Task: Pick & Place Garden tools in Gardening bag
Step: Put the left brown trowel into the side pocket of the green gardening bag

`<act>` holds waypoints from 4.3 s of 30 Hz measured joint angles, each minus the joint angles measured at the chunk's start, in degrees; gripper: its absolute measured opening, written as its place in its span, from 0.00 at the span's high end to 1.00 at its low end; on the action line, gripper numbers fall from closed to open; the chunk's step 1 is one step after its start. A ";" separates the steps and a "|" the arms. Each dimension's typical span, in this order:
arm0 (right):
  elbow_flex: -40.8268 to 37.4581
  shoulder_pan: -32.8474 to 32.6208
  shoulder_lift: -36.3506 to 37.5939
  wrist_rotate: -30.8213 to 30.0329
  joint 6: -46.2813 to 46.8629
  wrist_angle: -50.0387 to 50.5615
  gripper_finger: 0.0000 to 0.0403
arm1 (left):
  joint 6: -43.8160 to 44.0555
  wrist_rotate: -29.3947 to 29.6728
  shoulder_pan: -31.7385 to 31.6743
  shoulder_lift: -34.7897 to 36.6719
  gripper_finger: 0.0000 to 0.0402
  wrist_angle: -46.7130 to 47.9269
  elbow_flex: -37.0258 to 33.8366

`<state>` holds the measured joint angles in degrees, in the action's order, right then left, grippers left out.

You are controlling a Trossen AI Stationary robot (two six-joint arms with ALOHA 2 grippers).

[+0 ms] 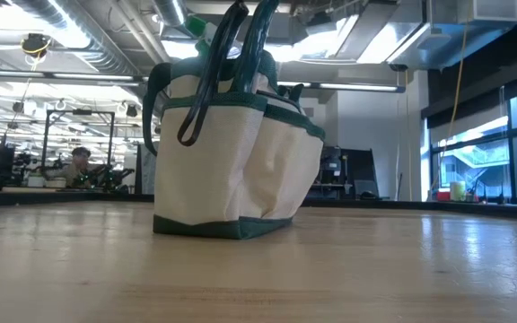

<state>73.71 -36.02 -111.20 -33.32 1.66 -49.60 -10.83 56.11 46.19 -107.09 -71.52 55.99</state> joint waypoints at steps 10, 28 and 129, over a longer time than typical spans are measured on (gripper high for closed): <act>0.00 -3.39 2.01 -11.11 -1.83 2.95 0.83 | -11.03 19.72 7.01 0.64 0.63 -0.30 -0.02; -0.02 -5.09 2.75 -32.25 36.71 48.48 0.83 | -14.95 33.91 9.56 1.99 0.61 3.18 -0.02; -10.42 8.06 2.82 -41.48 33.55 46.69 0.83 | -4.30 33.90 11.08 1.95 0.65 13.64 -0.07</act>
<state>63.29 -27.96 -108.38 -74.80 35.21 -2.91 -15.14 90.01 57.28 -105.14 -57.88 55.92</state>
